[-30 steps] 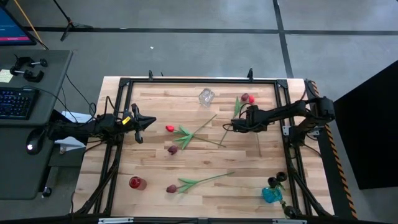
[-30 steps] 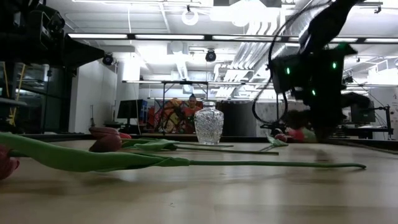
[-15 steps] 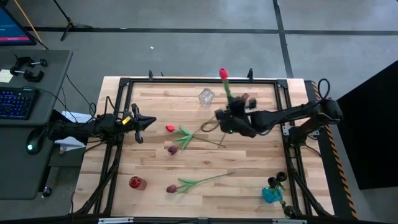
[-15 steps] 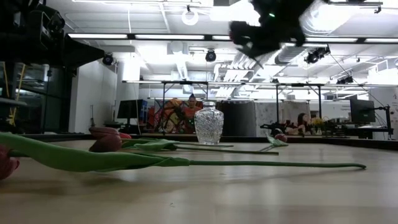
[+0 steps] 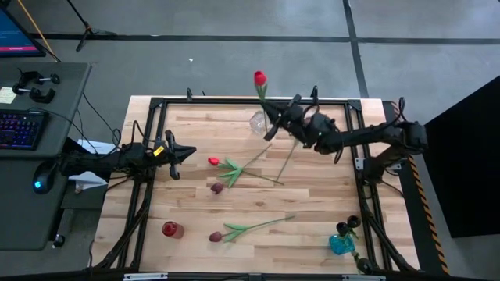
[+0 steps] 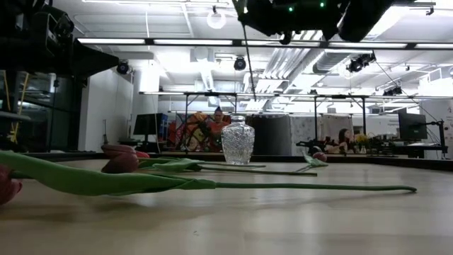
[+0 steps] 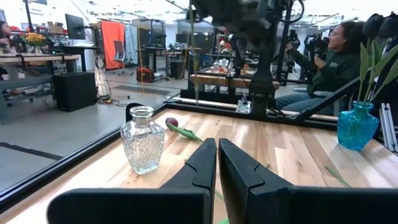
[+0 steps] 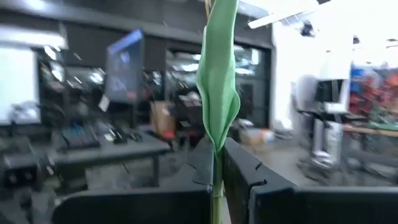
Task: Sort flowers into vase by color
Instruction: Put the right pink flower into the transparent vase
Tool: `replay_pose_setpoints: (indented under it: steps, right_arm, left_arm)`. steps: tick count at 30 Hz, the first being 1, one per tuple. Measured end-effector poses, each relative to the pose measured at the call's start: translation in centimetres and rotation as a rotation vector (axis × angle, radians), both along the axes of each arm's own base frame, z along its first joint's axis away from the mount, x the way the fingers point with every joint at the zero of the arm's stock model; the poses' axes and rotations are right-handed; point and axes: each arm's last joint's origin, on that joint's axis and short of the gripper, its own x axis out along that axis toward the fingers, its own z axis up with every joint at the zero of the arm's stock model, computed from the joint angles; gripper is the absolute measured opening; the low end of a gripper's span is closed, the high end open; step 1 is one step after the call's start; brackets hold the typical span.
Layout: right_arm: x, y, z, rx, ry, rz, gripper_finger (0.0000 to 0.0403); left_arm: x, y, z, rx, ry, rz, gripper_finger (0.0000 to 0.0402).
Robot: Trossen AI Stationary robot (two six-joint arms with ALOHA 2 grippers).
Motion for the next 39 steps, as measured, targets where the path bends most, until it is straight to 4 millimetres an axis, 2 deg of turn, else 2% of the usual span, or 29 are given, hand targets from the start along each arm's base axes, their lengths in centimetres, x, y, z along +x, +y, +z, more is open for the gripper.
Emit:
replay_pose_setpoints:
  steps: [6, 9, 12, 15, 23, 27, 39]
  right_arm:
    - [-0.2, -3.4, -0.4, -0.055, -0.163, 0.027, 0.0000]
    - [0.2, -4.5, -1.7, -0.080, -0.254, 0.042, 0.0000]
    - [0.7, -5.4, -3.5, -0.086, -0.261, 0.019, 0.0000]
    - [0.6, -5.9, -3.7, -0.088, -0.282, 0.006, 0.0000]
    - [0.7, -6.2, -2.1, -0.123, -0.259, -0.019, 0.0000]
    - [1.4, -6.6, -3.0, -0.074, -0.134, -0.047, 0.0000]
    - [1.4, -7.8, -3.8, -0.046, -0.079, -0.076, 0.0000]
  left_arm:
    - [0.0, 0.0, 0.0, 0.000, 0.000, 0.000, 0.0008]
    - [0.0, 0.0, 0.0, 0.000, 0.000, 0.000, 0.0008]
    - [0.0, 0.0, 0.0, 0.000, 0.000, 0.000, 0.0008]
    - [0.0, 0.0, 0.0, 0.000, 0.000, 0.000, 0.0008]
    - [0.0, 0.0, 0.0, 0.000, 0.000, 0.000, 0.0008]
    - [0.0, 0.0, 0.0, 0.000, 0.000, 0.000, 0.0008]
    - [0.0, 0.0, 0.0, 0.000, -0.001, 0.000, 0.0008]
